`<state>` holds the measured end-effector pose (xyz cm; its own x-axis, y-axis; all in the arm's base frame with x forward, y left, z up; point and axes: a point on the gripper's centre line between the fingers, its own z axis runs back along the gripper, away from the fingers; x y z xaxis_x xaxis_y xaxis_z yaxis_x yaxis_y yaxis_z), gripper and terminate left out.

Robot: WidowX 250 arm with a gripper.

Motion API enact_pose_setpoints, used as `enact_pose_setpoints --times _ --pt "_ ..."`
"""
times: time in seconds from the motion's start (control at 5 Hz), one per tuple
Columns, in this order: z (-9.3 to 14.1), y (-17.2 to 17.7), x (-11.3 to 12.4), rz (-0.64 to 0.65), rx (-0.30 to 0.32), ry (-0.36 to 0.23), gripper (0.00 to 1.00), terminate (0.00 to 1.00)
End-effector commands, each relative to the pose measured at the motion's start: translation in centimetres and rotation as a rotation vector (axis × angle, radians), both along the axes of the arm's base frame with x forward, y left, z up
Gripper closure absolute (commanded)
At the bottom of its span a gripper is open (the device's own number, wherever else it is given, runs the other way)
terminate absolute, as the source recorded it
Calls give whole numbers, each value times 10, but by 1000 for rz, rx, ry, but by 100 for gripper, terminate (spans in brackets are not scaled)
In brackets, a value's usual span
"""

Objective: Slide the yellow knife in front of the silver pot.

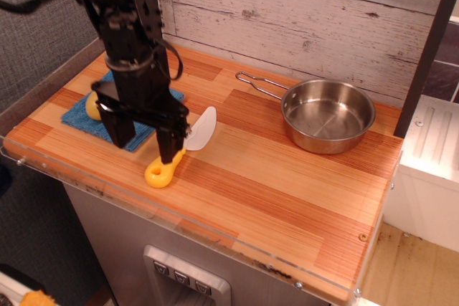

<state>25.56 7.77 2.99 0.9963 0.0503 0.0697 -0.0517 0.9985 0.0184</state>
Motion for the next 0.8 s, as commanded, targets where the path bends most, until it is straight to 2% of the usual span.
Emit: enact_pose_setpoints --times 0.0,0.2,0.4,0.6 --pt "-18 -5 6 -7 2 -16 0 0" --pt "-23 -10 7 -25 -4 -8 0 0" --pt "-24 -11 6 -30 -6 -7 100 0" --pt "-24 -11 6 -31 -6 -7 100 0"
